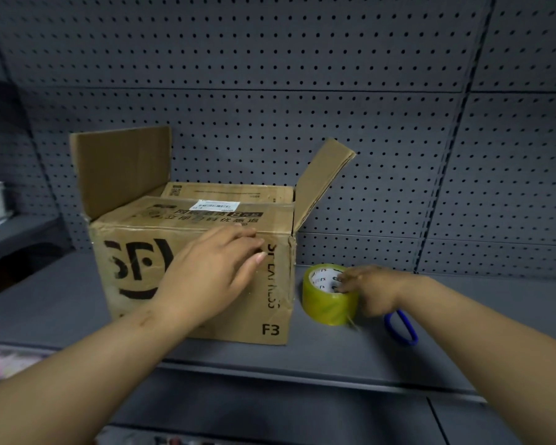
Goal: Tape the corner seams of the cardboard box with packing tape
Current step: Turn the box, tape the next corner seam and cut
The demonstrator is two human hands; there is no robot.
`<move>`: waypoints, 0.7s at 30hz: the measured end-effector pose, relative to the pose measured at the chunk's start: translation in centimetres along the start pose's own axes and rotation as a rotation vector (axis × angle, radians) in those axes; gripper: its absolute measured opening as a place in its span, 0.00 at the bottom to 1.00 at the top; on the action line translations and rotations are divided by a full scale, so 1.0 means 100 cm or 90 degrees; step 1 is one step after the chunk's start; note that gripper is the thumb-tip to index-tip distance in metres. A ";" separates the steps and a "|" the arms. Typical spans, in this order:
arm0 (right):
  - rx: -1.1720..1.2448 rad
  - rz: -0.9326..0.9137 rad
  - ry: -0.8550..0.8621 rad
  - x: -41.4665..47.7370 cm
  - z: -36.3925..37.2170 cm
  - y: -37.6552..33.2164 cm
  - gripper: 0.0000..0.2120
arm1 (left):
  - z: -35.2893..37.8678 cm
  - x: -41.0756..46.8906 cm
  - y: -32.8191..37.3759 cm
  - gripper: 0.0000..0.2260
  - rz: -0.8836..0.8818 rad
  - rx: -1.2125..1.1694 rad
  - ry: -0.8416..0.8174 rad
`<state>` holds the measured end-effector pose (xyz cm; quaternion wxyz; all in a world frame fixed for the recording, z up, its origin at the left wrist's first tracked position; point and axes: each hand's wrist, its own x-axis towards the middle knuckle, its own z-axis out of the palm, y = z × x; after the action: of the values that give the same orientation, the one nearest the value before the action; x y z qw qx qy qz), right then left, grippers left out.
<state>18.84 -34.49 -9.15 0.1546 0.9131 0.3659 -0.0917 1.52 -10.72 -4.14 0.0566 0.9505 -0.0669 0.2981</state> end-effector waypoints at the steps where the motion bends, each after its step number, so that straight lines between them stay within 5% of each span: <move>1: -0.031 0.008 0.007 0.000 -0.001 -0.001 0.28 | 0.000 0.000 0.000 0.21 0.003 0.003 -0.001; 4: -0.044 0.019 0.055 0.011 0.007 -0.001 0.23 | -0.002 0.001 0.001 0.20 0.004 -0.001 -0.007; 12: 0.255 0.134 0.172 -0.005 0.006 -0.006 0.17 | -0.003 -0.004 0.002 0.20 0.039 -0.067 0.012; 21: 0.935 0.217 0.552 -0.095 -0.028 -0.060 0.09 | -0.007 0.010 0.053 0.24 0.083 -0.266 -0.053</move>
<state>8.00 -35.47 -5.21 -0.6153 0.7784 0.0991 0.0758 1.11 -15.89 -2.68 0.2297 0.9233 -0.1909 0.2415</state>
